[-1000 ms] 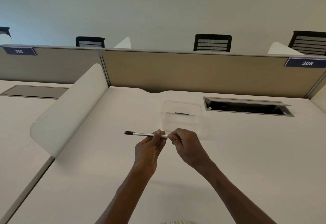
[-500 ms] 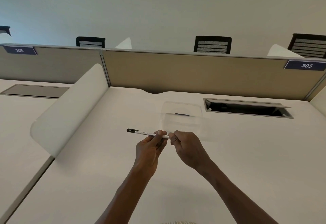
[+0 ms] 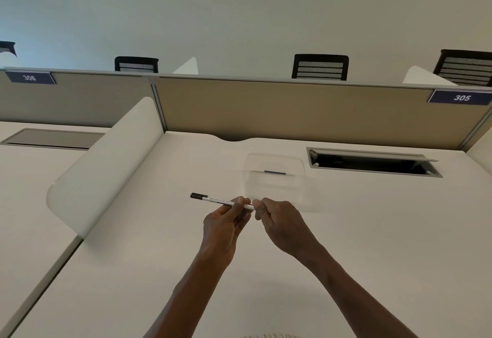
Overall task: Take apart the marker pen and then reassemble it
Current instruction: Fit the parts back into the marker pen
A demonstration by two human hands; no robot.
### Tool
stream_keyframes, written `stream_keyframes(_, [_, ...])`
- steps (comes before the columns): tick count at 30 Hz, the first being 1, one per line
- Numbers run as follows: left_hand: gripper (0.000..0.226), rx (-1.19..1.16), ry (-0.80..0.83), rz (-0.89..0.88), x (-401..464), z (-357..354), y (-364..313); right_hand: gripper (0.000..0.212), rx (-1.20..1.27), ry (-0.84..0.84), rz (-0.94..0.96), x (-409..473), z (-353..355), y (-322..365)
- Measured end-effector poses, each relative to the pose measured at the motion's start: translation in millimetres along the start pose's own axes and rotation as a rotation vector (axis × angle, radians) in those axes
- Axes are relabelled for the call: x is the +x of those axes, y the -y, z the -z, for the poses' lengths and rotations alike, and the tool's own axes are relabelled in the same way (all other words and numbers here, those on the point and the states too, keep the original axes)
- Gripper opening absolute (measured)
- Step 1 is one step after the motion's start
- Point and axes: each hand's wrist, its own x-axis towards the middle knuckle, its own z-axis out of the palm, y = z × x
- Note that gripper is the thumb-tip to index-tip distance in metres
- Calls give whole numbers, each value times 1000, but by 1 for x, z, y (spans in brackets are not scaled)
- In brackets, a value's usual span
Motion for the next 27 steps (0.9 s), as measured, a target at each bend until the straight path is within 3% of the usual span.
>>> stream_keyframes(2, [18,-16,-6,-4,0,0,0,51,-91,-9,56,-3,4,0])
stream_keyframes(5, [19,-24,1,-2,1,2,-1,34,-184,-36,159,-5,3,-2])
stream_keyframes(8, [19,-16,-3,11,1,2,1,40,-264,-59,185,-4,1,0])
stream_keyframes(13, [16,-4,18,-5,0,3,0,44,62,33,-79,1,-3,4])
stream_keyframes(16, [18,-32,2,-7,0,5,-1,53,-140,9,33,-5,0,3])
stream_keyframes(19, [18,-33,7,-3,0,6,-2,32,-249,-44,176,-8,0,-1])
stream_keyframes(21, [19,-43,1,8,0,7,-1,34,-283,-54,207,-6,-2,-2])
stream_keyframes(23, [18,-39,4,10,-1,6,-1,40,-206,-56,153,-5,-3,0])
stream_keyframes(27, [19,1,11,-11,-2,5,-2,43,267,18,-157,0,-7,5])
